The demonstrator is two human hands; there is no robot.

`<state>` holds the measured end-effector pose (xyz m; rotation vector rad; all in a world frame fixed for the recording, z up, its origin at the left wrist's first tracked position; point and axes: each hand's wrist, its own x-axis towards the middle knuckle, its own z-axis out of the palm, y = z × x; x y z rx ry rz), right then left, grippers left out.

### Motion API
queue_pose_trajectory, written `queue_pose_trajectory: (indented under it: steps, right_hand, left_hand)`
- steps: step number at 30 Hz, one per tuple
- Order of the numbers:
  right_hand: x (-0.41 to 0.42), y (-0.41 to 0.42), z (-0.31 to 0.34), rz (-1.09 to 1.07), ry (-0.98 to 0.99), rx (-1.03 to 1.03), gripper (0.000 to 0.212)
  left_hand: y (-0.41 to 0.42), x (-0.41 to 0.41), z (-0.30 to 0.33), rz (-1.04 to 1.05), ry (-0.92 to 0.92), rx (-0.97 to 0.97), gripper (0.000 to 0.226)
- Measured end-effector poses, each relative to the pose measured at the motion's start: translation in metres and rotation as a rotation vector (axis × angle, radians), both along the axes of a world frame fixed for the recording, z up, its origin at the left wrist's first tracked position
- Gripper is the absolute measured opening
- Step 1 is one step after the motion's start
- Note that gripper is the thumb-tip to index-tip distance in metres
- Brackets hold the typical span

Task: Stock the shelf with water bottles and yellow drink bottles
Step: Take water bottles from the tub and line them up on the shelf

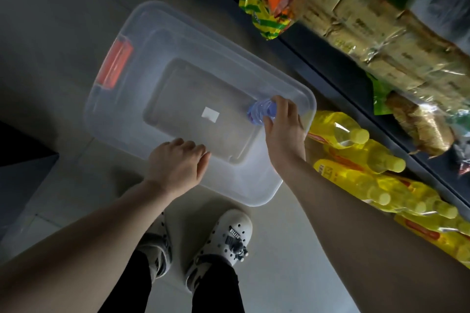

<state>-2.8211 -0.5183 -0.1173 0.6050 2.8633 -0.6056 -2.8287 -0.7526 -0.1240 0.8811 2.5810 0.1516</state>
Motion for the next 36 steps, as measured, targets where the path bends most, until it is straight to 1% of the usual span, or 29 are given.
queue_pose_trajectory:
  steps: [4,7,9,12,14,17,19,21,23,25,26,28,32,34,36]
  right_hand:
    - [-0.004,-0.005,-0.008,-0.086,-0.018,-0.04,0.04]
    - [-0.01,-0.006,-0.006,-0.173,-0.044,-0.203,0.042]
    - [-0.012,-0.003,-0.003,-0.209,-0.087,-0.252,0.038]
    - [-0.013,0.005,0.01,-0.224,-0.116,-0.247,0.029]
    - [-0.012,0.008,0.03,-0.245,-0.133,-0.27,0.027]
    - [-0.007,0.008,0.08,-0.261,-0.13,-0.302,0.029]
    - [-0.004,0.007,0.124,-0.257,-0.102,-0.339,0.03]
    - [-0.005,0.007,0.175,-0.238,-0.07,-0.364,0.031]
    - [-0.009,0.01,0.233,-0.208,-0.058,-0.39,0.032]
    - [-0.015,0.013,0.301,-0.171,-0.036,-0.42,0.032]
    - [-0.02,0.016,0.338,-0.161,-0.014,-0.433,0.032]
    - [-0.029,0.022,0.414,-0.158,0.033,-0.466,0.032]
    - [-0.045,0.032,0.562,-0.118,0.166,-0.491,0.03]
    - [-0.053,0.033,0.63,-0.084,0.242,-0.478,0.032]
    - [-0.06,0.032,0.694,-0.053,0.3,-0.447,0.031]
  left_hand:
    - [-0.001,0.001,-0.005,-0.013,0.023,0.015,0.049]
    - [-0.002,0.002,-0.007,-0.023,0.022,0.014,0.049]
    - [-0.001,0.002,-0.005,-0.022,0.0,0.009,0.05]
    - [0.0,-0.001,0.003,-0.043,-0.065,-0.017,0.054]
    - [0.002,-0.005,0.015,-0.06,-0.161,-0.107,0.05]
    - [0.0,-0.012,0.04,-0.143,-0.322,-0.305,0.035]
    - [0.0,-0.019,0.071,-0.214,-0.428,-0.404,0.035]
    - [-0.001,-0.029,0.11,-0.23,-0.499,-0.466,0.036]
    - [-0.001,-0.04,0.156,-0.221,-0.522,-0.516,0.037]
    - [-0.001,-0.055,0.21,-0.178,-0.506,-0.511,0.041]
    - [0.0,-0.065,0.241,-0.138,-0.498,-0.484,0.046]
    - [0.004,-0.084,0.305,-0.036,-0.507,-0.369,0.057]
    - [0.021,-0.121,0.435,0.145,-0.524,0.012,0.083]
    - [0.037,-0.135,0.498,0.152,-0.525,0.205,0.093]
    - [0.054,-0.144,0.563,0.106,-0.516,0.38,0.096]
